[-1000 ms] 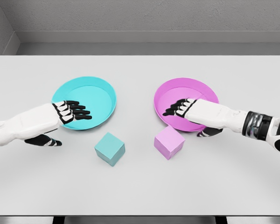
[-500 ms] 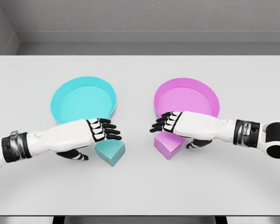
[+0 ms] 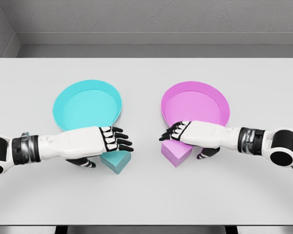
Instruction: Place the blocks in the corresponding plates according to their colors
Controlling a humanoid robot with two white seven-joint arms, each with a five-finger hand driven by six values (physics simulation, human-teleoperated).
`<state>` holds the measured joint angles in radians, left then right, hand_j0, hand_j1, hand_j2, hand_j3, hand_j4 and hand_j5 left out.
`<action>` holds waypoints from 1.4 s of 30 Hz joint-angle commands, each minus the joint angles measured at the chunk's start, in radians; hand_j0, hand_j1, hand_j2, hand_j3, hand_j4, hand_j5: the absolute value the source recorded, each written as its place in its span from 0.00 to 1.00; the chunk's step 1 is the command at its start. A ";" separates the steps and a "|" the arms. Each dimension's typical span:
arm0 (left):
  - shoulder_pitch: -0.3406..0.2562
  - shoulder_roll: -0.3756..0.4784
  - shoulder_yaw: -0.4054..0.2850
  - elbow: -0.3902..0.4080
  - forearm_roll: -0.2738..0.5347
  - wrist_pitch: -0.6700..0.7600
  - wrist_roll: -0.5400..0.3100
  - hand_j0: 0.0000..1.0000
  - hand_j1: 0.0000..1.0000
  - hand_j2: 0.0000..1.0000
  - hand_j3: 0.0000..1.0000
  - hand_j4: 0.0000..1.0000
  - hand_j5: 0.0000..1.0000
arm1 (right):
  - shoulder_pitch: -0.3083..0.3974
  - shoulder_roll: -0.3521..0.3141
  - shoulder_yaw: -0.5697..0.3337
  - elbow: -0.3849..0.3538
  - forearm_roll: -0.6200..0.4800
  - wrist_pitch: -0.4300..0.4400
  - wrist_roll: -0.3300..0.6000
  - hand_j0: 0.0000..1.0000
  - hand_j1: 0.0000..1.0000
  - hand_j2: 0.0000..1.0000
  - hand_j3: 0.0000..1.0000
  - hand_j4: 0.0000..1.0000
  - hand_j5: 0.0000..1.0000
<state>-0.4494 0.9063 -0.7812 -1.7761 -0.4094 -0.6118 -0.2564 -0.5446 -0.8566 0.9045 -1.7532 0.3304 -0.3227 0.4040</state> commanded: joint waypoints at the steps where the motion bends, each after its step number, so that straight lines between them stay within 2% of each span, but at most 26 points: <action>1: 0.000 0.000 -0.021 0.000 0.004 0.001 -0.020 1.00 1.00 1.00 1.00 1.00 1.00 | 0.000 -0.005 0.010 0.000 -0.001 -0.006 0.027 1.00 1.00 1.00 1.00 1.00 1.00; 5: -0.025 0.000 -0.033 0.000 0.004 0.001 -0.043 1.00 1.00 1.00 1.00 1.00 1.00 | 0.000 -0.005 0.004 -0.002 -0.001 -0.007 0.026 1.00 1.00 1.00 1.00 1.00 1.00; 7: -0.051 -0.010 -0.067 0.000 0.004 0.001 -0.043 1.00 1.00 1.00 1.00 1.00 1.00 | 0.000 -0.005 0.001 -0.002 -0.001 -0.009 0.026 1.00 1.00 1.00 1.00 1.00 1.00; 12: -0.081 -0.014 -0.089 0.000 -0.005 0.001 -0.076 1.00 1.00 1.00 1.00 1.00 1.00 | -0.005 -0.005 -0.052 -0.002 -0.011 -0.042 0.024 1.00 1.00 1.00 1.00 1.00 1.00; 13: -0.098 -0.014 -0.108 0.001 -0.006 0.001 -0.078 1.00 1.00 1.00 1.00 1.00 1.00 | -0.005 -0.004 -0.050 -0.002 -0.011 -0.042 0.024 1.00 1.00 1.00 1.00 1.00 1.00; 17: -0.120 -0.014 -0.116 0.001 -0.006 0.001 -0.078 1.00 1.00 1.00 1.00 1.00 1.00 | -0.015 0.005 -0.046 -0.002 -0.011 -0.035 0.026 1.00 1.00 1.00 1.00 1.00 1.00; 19: -0.150 -0.015 -0.161 0.001 -0.012 0.001 -0.078 1.00 1.00 1.00 1.00 1.00 1.00 | -0.037 0.022 -0.035 -0.002 -0.011 -0.029 0.027 1.00 1.00 1.00 1.00 1.00 1.00; 21: -0.158 -0.017 -0.165 0.001 -0.012 0.001 -0.078 1.00 1.00 1.00 1.00 1.00 1.00 | -0.037 0.024 -0.033 -0.002 -0.013 -0.035 0.029 1.00 1.00 1.00 1.00 1.00 1.00; 24: -0.199 -0.024 -0.211 0.003 -0.014 0.001 -0.078 1.00 1.00 1.00 1.00 1.00 1.00 | -0.037 0.027 -0.010 -0.002 -0.013 -0.039 0.029 1.00 1.00 1.00 1.00 1.00 1.00; 28: -0.212 -0.026 -0.220 0.003 -0.014 0.001 -0.086 1.00 1.00 1.00 1.00 1.00 1.00 | -0.037 0.022 -0.009 -0.002 -0.013 -0.038 0.033 1.00 1.00 1.00 1.00 1.00 1.00; 33: -0.236 -0.035 -0.243 0.003 -0.016 0.001 -0.103 1.00 1.00 1.00 1.00 1.00 1.00 | -0.029 0.014 -0.010 0.000 -0.013 -0.038 0.056 0.95 0.95 0.95 0.95 0.95 0.95; 36: -0.245 -0.035 -0.243 0.003 -0.016 0.001 -0.104 1.00 1.00 1.00 1.00 1.00 1.00 | -0.026 0.013 -0.009 0.000 -0.014 -0.039 0.056 0.88 0.88 0.88 0.88 0.88 0.88; 38: -0.245 -0.035 -0.248 0.004 -0.016 0.001 -0.121 1.00 1.00 1.00 1.00 1.00 1.00 | -0.026 0.011 -0.010 0.000 -0.013 -0.062 0.058 0.61 0.61 0.61 0.61 0.61 0.61; 40: -0.250 -0.035 -0.248 0.007 -0.017 0.001 -0.139 1.00 1.00 1.00 1.00 1.00 1.00 | -0.026 0.011 -0.012 0.000 -0.013 -0.068 0.059 0.53 0.53 0.53 0.53 0.53 0.53; 42: -0.252 -0.033 -0.248 0.007 -0.028 0.001 -0.150 1.00 1.00 1.00 1.00 1.00 1.00 | -0.026 0.011 -0.012 0.000 -0.013 -0.070 0.059 0.52 0.52 0.52 0.52 0.52 0.52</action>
<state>-0.7010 0.8718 -1.0289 -1.7697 -0.4364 -0.6124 -0.3950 -0.5707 -0.8446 0.8914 -1.7538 0.3200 -0.3856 0.4580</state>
